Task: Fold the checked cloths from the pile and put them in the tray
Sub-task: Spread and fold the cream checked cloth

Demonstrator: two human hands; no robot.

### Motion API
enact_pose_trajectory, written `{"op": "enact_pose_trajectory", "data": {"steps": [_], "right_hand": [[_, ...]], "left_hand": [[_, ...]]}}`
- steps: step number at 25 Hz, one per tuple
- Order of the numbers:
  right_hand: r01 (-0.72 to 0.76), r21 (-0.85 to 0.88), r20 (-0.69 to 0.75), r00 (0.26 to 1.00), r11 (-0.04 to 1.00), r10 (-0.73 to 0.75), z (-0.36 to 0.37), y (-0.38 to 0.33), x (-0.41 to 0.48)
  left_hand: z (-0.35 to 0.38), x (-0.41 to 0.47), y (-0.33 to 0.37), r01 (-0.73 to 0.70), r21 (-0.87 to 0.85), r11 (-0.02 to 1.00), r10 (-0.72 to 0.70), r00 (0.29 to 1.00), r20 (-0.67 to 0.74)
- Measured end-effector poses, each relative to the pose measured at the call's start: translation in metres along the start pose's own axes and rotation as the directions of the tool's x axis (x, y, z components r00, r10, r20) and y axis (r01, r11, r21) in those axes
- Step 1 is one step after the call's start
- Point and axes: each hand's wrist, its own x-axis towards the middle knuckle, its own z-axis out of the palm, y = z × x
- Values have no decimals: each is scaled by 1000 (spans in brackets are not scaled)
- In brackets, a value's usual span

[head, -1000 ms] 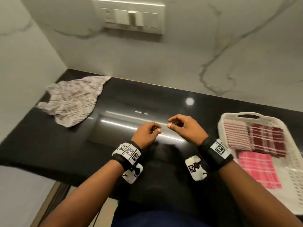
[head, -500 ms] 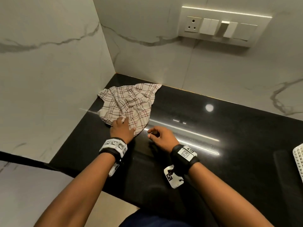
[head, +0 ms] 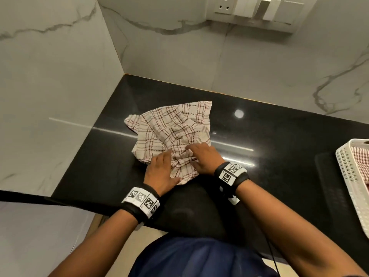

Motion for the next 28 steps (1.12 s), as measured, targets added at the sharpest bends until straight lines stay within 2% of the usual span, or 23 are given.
{"op": "enact_pose_trajectory", "data": {"steps": [2, 4, 7, 8, 9, 11, 12, 15, 17, 19, 22, 24, 26, 28], "right_hand": [[-77, -3, 41, 996, 997, 78, -6, 6, -3], [-92, -38, 16, 996, 995, 93, -9, 9, -7], [-19, -81, -54, 998, 997, 15, -8, 0, -14], [5, -73, -71, 997, 997, -10, -8, -4, -16], [24, -38, -90, 996, 999, -27, -9, -8, -18], [50, 85, -131, 991, 995, -38, -15, -15, -21], [53, 139, -162, 986, 989, -30, -21, -17, -23], [54, 317, -277, 960, 947, 38, -40, -14, -37], [64, 410, -364, 926, 910, 99, -57, -8, -54], [84, 516, -450, 874, 853, 186, -75, -2, -68], [143, 521, -616, 746, 841, 255, -101, 18, -86], [178, 558, -689, 643, 811, 333, -114, 37, -102], [165, 611, -702, 566, 774, 433, -122, 57, -118], [86, 671, -640, 569, 737, 517, -117, 69, -134]], "left_hand": [[-10, 8, -8, 58, 12, 998, -59, 996, 68], [-16, 9, -7, 74, 49, 996, -78, 994, 83], [-10, -1, 0, -48, 108, 993, 67, 980, -188], [-7, -2, 3, -96, 61, 994, 109, 960, -259], [-6, -2, 6, -129, -68, 989, 107, 960, -260], [-8, 0, 10, -121, -399, 909, 93, 992, -90], [-11, 1, 13, -128, -506, 853, 129, 991, -34], [-15, -2, 22, -162, -704, 691, 157, 985, -72], [-19, -3, 29, -163, -753, 638, 123, 986, -109], [-26, -1, 34, -180, -713, 678, 152, 983, -103], [-39, 4, 38, -231, -499, 835, 211, 973, -96], [-49, 9, 28, -191, -483, 855, 151, 981, -121], [-67, 18, 16, -131, -526, 840, 48, 985, -168], [-87, 28, 14, -132, -430, 893, 35, 973, -226]]}}
